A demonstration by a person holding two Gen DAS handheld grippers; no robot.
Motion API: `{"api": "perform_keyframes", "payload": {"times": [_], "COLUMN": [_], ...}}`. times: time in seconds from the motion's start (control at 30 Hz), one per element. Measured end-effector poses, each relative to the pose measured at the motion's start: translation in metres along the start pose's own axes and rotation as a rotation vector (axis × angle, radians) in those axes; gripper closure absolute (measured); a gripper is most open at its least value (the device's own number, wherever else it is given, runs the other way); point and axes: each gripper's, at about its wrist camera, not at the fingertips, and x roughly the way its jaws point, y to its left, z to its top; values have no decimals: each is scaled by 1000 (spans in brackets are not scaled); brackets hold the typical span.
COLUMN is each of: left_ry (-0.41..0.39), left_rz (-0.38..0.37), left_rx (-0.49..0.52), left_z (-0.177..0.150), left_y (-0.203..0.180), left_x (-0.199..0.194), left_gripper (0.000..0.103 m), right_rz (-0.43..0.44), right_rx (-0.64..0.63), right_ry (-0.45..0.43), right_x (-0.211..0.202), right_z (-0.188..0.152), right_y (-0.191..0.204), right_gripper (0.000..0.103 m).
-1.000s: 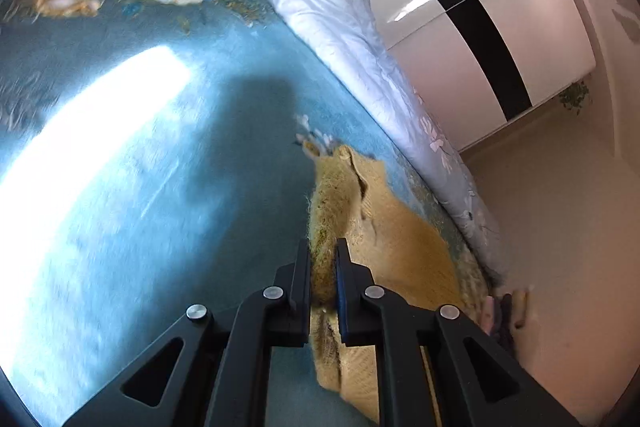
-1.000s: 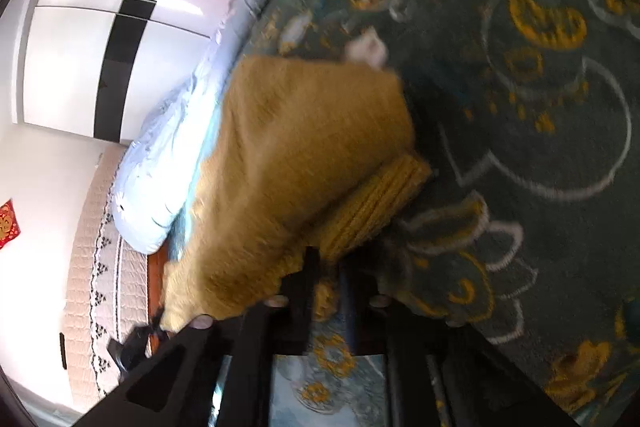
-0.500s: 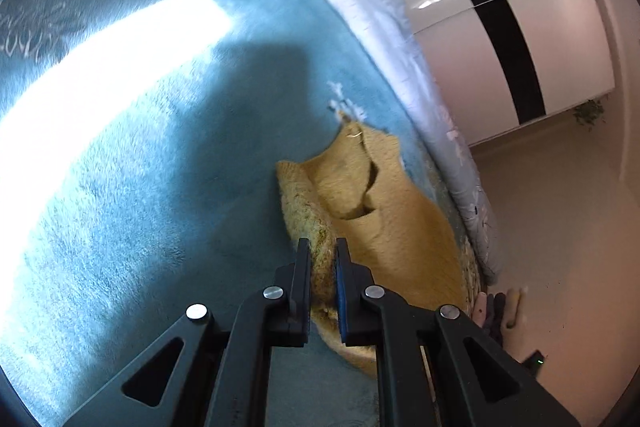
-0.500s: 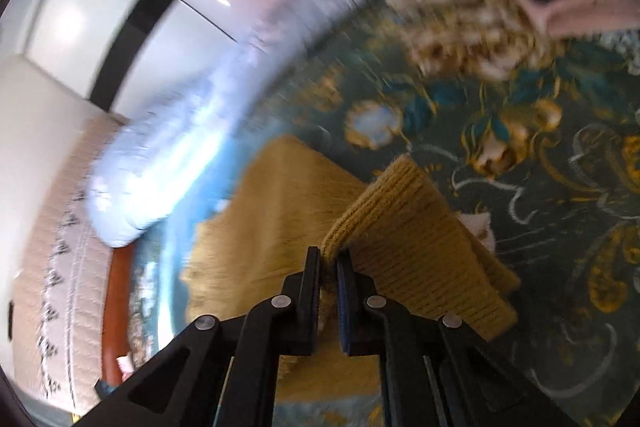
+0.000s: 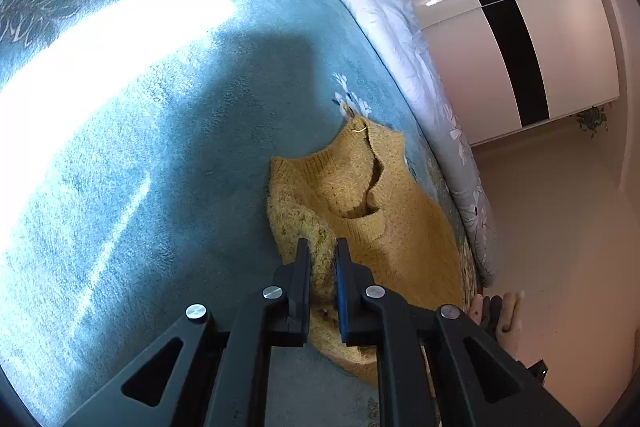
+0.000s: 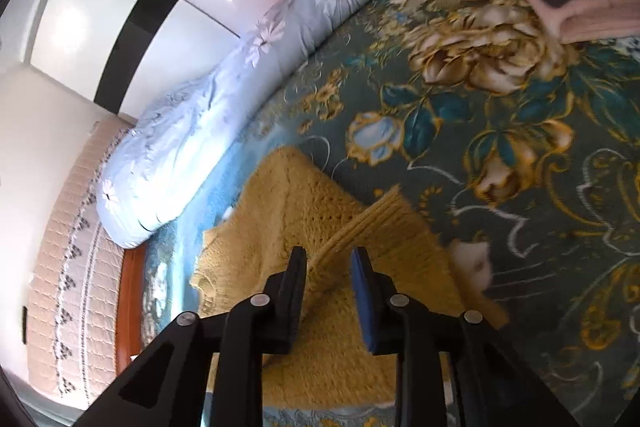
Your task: Fold clothes
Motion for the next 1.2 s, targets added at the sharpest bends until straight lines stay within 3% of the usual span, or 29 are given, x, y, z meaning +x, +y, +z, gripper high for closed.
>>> {"api": "perform_keyframes", "payload": {"times": [0.13, 0.17, 0.2, 0.27, 0.4, 0.6, 0.7, 0.9, 1.0, 1.13, 1.2], "left_ry": [4, 4, 6, 10, 19, 25, 23, 23, 29, 35, 35], "left_rz": [-4, -3, -4, -7, -15, -20, -15, -9, -13, -19, -19], "left_rx": [-10, -9, -9, -10, -22, -25, -28, -15, -26, -32, -26], "left_z": [0, 0, 0, 1, 2, 3, 3, 2, 3, 5, 5], "left_y": [2, 2, 3, 4, 7, 7, 5, 1, 3, 3, 1], "left_x": [0, 0, 0, 0, 0, 2, 4, 6, 7, 9, 10], "left_gripper": [92, 92, 92, 92, 92, 92, 92, 92, 92, 92, 92], "right_rz": [16, 17, 12, 0, -128, -62, -133, -242, -341, -408, -394], "right_rx": [53, 80, 108, 164, 145, 172, 133, 144, 125, 102, 98], "right_ry": [19, 26, 31, 42, 24, 15, 8, 46, 47, 40, 27], "right_x": [-6, -2, 2, 9, 24, 15, 14, 49, 65, 73, 69], "right_z": [4, 4, 5, 6, 10, 4, 5, 18, 19, 16, 15], "right_y": [-11, -13, -14, -17, -15, -19, -15, -7, 0, 1, 1], "right_gripper": [76, 71, 57, 50, 50, 50, 52, 53, 59, 71, 89]}}
